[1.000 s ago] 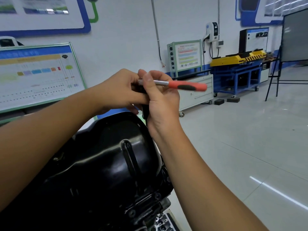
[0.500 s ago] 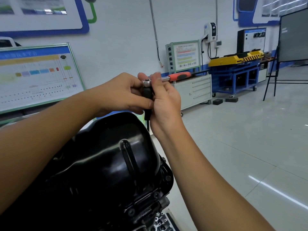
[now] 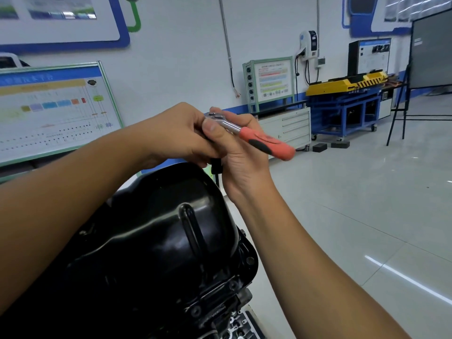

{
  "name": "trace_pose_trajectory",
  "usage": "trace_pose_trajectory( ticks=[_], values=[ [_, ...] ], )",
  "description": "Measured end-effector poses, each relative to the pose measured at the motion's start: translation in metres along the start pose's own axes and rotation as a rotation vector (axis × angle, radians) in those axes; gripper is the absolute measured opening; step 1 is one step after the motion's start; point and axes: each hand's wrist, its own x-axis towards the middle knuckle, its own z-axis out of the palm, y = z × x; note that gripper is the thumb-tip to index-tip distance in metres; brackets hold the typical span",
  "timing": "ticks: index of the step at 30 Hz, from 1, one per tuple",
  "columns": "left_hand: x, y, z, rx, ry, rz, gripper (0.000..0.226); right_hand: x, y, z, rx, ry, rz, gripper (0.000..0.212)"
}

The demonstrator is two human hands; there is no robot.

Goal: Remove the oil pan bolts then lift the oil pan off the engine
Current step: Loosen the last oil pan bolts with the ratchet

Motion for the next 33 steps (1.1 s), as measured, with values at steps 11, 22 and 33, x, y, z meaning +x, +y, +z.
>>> trace_pose_trajectory(
  ticks=[11, 22, 33],
  values=[
    [-0.001, -0.003, -0.001, -0.088, -0.005, 0.033, 0.024, 0.003, 0.002, 0.003, -0.122, -0.013, -0.079, 0.017],
    [0.001, -0.001, 0.003, -0.058, 0.004, 0.021, 0.029, 0.008, -0.004, 0.006, -0.129, 0.023, -0.077, 0.014],
    [0.005, -0.007, -0.001, -0.046, 0.07, 0.008, 0.027, 0.01, 0.001, 0.013, -0.109, 0.073, -0.049, 0.009]
  ],
)
